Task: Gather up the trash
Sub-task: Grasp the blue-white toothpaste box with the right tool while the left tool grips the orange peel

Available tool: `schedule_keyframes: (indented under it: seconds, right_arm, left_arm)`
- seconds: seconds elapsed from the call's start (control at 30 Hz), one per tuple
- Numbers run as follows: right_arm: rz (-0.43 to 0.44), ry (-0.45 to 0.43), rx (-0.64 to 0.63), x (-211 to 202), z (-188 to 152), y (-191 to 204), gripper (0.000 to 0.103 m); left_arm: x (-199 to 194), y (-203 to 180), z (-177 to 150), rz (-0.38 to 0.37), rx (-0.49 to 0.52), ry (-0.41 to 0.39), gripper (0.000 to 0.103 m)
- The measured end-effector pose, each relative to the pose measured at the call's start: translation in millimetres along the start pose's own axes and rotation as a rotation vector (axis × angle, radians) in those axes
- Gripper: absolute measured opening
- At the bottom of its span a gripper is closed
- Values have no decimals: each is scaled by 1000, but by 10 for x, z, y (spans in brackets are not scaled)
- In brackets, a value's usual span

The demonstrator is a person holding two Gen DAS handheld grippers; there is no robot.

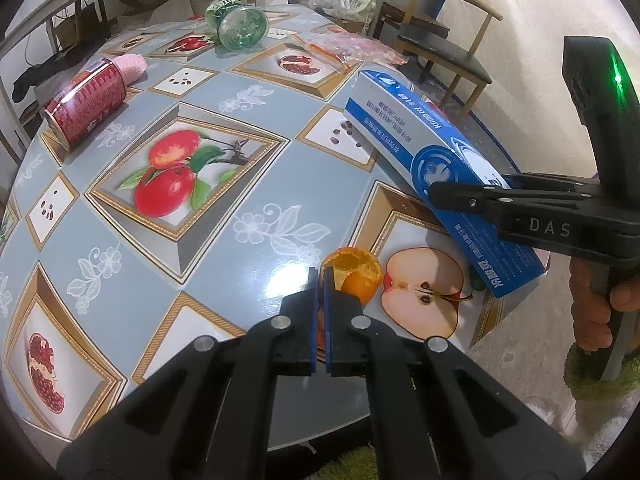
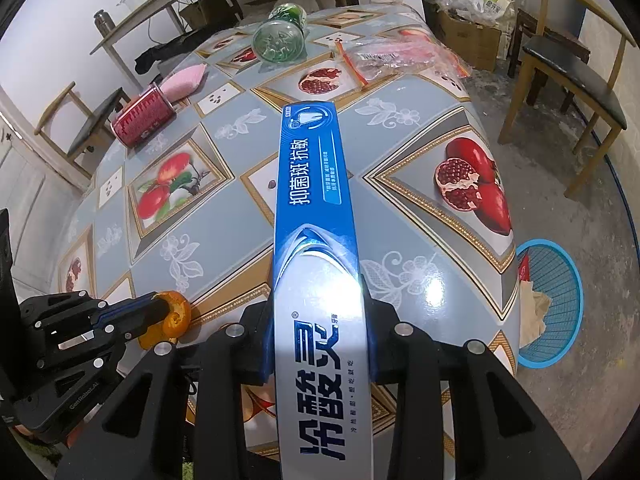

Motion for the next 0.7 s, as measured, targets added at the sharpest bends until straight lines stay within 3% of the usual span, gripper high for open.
schedule_keyframes:
  seconds: [0.7]
  right_arm:
    - [0,-18,-8,-61,23,30,33]
  left_arm:
    - [-119,7,13,4,-3,-36,1]
Point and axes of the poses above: each gripper's, at about its wrist camera, not at the fingertips, and x roughly the way its jaws point, y to its left, z to its top, the point moved 3 cm from there along x, roughly the way its jaws point, and after that the axes turned 2 degrees about x, right-handed, at the moved point
